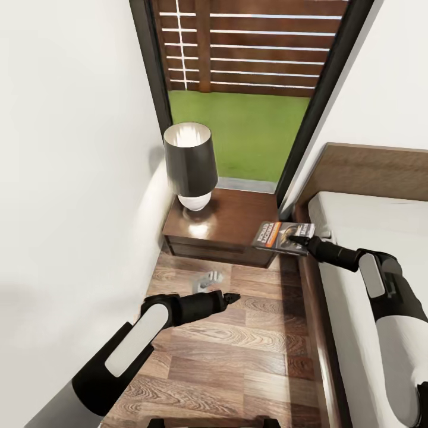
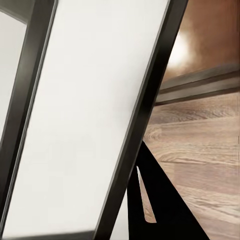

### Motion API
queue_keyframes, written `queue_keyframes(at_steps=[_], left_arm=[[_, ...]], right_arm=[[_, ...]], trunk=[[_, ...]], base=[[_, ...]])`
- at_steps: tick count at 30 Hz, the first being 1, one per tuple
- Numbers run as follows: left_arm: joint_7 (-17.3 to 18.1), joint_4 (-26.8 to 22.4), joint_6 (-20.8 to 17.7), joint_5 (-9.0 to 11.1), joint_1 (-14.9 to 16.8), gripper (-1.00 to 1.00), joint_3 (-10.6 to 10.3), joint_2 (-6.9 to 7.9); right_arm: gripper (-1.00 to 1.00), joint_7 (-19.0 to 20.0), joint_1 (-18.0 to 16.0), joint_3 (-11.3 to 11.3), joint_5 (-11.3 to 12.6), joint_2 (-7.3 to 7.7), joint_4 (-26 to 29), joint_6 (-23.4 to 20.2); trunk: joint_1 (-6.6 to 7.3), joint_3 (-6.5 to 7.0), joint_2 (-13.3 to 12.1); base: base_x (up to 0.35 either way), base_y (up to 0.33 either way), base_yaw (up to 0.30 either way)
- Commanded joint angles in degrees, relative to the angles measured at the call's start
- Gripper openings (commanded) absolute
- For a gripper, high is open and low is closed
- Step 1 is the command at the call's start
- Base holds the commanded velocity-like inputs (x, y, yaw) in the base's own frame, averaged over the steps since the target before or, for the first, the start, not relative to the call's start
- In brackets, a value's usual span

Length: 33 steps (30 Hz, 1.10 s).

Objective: In the bedroom, move the book from the bed onto either nightstand, and place the two sandals side by side next to the bed.

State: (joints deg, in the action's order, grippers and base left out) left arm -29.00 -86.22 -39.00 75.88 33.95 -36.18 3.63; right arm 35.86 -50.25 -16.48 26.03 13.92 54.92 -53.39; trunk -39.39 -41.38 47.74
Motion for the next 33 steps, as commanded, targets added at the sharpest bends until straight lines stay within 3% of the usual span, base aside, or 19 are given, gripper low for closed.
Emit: queue_keyframes(at_steps=[1,6,16,27,33], left_arm=[[-0.6,0.0,0.1,0.6,0.0,1.00,-0.1,0.02],[-0.9,3.8,1.3,0.1,-0.5,1.00,-0.6,-2.04],[-1.0,6.5,2.3,-0.2,-0.8,1.00,-0.9,-3.33],[-1.1,6.8,2.6,-0.2,-3.3,1.00,-0.8,-3.67],[-1.1,6.4,2.7,-0.2,-4.2,1.00,-0.8,-3.58]], right_arm=[[-1.00,0.3,0.0,-0.1,0.0,-0.02,0.0,-0.3],[-1.00,-0.7,-0.2,-0.6,0.4,-0.03,-0.3,-0.1],[-1.00,-4.4,-0.5,-1.0,0.6,-0.67,-0.4,0.3],[-1.00,-16.6,-3.5,-1.1,0.7,-5.91,-0.5,0.8],[-1.00,-20.4,-4.5,-1.2,1.0,-7.40,-0.6,2.5]], trunk=[[-0.01,-0.05,0.0],[-0.01,-0.05,0.0],[-0.01,-0.05,0.0],[-0.01,-0.05,0.0],[-0.01,-0.05,0.0]], base=[[0.000,0.000,0.000],[0.000,0.000,0.000],[0.000,0.000,0.000],[0.000,0.000,0.000],[0.000,0.000,0.000]])
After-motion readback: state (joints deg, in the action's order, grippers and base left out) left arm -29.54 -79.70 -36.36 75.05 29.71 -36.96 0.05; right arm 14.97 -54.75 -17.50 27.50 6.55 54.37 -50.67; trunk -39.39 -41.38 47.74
